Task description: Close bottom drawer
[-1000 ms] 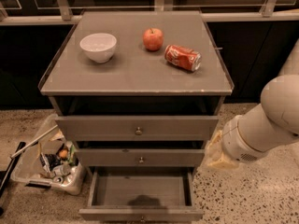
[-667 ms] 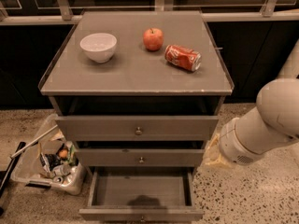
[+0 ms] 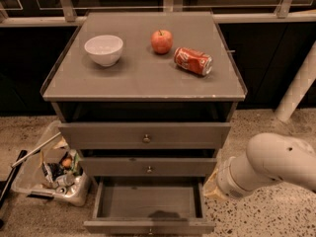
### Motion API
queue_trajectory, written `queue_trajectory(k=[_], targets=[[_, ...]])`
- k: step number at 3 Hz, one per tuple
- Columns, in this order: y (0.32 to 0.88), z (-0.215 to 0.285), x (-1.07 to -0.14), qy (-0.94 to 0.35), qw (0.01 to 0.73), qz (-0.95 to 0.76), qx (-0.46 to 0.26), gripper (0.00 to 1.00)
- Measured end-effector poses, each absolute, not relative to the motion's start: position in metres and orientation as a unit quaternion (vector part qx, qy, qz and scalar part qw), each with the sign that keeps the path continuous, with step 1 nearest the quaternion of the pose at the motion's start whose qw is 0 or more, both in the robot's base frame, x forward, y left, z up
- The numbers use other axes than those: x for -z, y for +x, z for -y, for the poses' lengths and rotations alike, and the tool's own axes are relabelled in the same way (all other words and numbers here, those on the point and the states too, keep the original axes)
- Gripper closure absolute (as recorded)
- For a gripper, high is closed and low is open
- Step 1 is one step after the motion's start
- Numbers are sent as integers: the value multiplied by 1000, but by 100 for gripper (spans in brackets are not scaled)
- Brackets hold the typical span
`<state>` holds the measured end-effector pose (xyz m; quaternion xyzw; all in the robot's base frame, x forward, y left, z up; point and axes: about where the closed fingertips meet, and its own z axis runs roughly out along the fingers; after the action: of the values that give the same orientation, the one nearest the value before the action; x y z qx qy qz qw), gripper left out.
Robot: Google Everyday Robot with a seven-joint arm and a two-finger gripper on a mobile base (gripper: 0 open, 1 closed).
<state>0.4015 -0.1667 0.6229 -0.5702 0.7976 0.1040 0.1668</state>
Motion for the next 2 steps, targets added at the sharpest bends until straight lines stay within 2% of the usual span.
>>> queue_trajectory(k=[1,2], targets=[[404,163,-564,-534,201,-811,-129,100],[408,159,-493,-519,199,-816,-160,100]])
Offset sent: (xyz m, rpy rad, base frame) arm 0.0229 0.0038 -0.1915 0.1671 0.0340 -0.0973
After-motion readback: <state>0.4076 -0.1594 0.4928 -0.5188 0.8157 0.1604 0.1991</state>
